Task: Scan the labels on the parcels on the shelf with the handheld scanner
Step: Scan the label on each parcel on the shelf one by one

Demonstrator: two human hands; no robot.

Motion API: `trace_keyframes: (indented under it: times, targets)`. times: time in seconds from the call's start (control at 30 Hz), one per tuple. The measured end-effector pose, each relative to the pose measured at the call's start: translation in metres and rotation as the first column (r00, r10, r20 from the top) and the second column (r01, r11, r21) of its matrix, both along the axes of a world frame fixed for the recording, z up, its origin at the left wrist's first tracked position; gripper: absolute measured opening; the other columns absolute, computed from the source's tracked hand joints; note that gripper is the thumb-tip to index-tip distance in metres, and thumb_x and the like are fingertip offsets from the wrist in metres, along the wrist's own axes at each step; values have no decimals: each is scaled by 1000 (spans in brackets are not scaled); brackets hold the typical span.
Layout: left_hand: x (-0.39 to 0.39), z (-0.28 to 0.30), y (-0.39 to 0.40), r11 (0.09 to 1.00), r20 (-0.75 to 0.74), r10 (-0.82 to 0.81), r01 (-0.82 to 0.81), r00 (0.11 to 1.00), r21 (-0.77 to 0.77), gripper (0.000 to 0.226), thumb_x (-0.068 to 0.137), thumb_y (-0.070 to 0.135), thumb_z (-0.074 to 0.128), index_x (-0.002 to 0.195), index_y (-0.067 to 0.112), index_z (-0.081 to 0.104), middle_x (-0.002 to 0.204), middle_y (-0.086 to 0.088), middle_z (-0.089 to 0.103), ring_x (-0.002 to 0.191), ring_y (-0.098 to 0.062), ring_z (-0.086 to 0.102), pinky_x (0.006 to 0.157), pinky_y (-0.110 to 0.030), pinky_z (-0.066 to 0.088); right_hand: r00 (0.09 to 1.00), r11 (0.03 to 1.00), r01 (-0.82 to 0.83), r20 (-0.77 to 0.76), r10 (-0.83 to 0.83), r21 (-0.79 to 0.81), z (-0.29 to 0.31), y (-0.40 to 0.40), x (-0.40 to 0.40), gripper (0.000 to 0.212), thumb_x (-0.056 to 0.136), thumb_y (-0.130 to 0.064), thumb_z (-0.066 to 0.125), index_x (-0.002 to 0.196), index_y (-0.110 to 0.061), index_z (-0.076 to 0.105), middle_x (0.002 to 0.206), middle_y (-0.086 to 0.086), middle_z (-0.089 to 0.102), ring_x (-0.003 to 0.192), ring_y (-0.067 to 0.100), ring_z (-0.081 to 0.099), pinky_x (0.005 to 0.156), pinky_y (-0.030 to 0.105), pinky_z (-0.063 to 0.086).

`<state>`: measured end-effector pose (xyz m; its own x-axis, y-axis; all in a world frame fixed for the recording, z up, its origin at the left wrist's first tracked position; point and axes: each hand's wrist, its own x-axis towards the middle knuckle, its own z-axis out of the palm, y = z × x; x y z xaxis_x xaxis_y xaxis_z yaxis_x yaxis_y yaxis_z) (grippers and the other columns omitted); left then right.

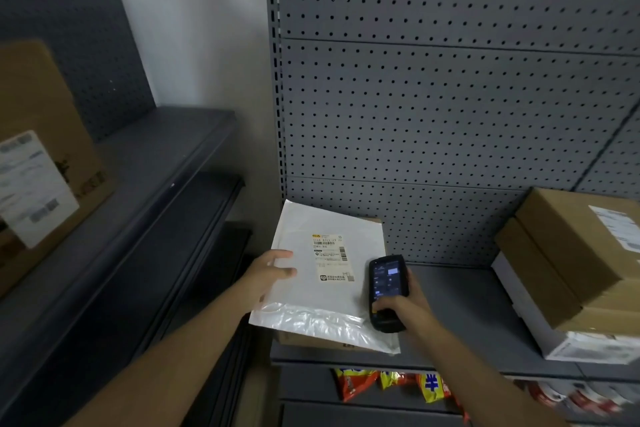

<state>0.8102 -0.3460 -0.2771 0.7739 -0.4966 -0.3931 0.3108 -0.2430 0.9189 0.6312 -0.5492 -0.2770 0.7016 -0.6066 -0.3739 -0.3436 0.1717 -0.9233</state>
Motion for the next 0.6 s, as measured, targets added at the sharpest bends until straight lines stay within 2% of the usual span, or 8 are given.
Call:
trace_keyframes:
  times: [0.07, 0.2, 0.3, 0.37, 0.43, 0.5, 0.6]
  targets:
    - [-3, 2, 3, 999, 45, -47, 46, 998, 29, 37, 81, -2, 68, 111, 19, 61, 124, -10, 57, 107, -27, 60, 83, -36, 54, 1000, 1000, 3, 2, -3, -11, 4, 0, -5, 82, 62, 15, 73, 132, -20, 46, 105, 5, 65, 96, 24, 62, 76, 36, 53]
    - [-15, 6, 1, 1000, 262, -16, 13, 965, 15, 48, 79, -10, 65, 105, 30, 63, 133, -8, 52, 120, -26, 52, 101, -41, 47, 1000, 1000, 28, -5, -28, 7, 11, 2, -11, 82, 61, 13, 74, 132, -18, 46, 110, 9, 65, 103, 30, 62, 91, 45, 53]
    - [-28, 21, -8, 999, 381, 16, 3, 925, -51, 70, 82, -14, 59, 132, 33, 50, 143, 5, 41, 132, -14, 36, 111, -33, 32, 998, 995, 27, 59, -33, 92, 21, 6, -16, 80, 63, 12, 73, 131, -21, 48, 111, 11, 66, 103, 32, 63, 89, 47, 54]
    - [-31, 33, -14, 996, 410, 19, 19, 912, -89, 84, 83, -14, 58, 146, 34, 29, 145, 12, 34, 132, -10, 33, 111, -35, 30, 989, 985, -1, 144, -24, 173, 30, 8, -19, 80, 63, 14, 70, 132, -21, 50, 114, 15, 66, 105, 36, 63, 85, 47, 55]
    - [-31, 41, -17, 993, 424, 47, 6, 904, -122, 90, 83, -11, 60, 148, 37, 23, 146, 10, 38, 130, -14, 40, 110, -42, 35, 973, 968, -53, 229, -5, 246, 40, 9, -22, 84, 62, 14, 70, 135, -21, 48, 117, 21, 66, 107, 42, 63, 84, 48, 55]
    - [-32, 50, -20, 985, 414, 81, -10, 906, -171, 84, 83, -9, 62, 146, 37, 30, 141, 8, 47, 125, -15, 48, 104, -41, 43, 951, 945, -133, 307, 36, 298, 51, 10, -26, 88, 61, 15, 69, 138, -18, 43, 116, 23, 67, 101, 43, 66, 80, 47, 57]
    - [-37, 65, -26, 963, 374, 138, -36, 917, -266, 70, 82, -7, 63, 137, 32, 46, 121, 9, 61, 110, -12, 60, 88, -32, 51, 897, 922, -272, 419, 140, 274, 70, 11, -37, 78, 63, 15, 65, 133, -17, 48, 108, 21, 67, 84, 36, 70, 66, 36, 57]
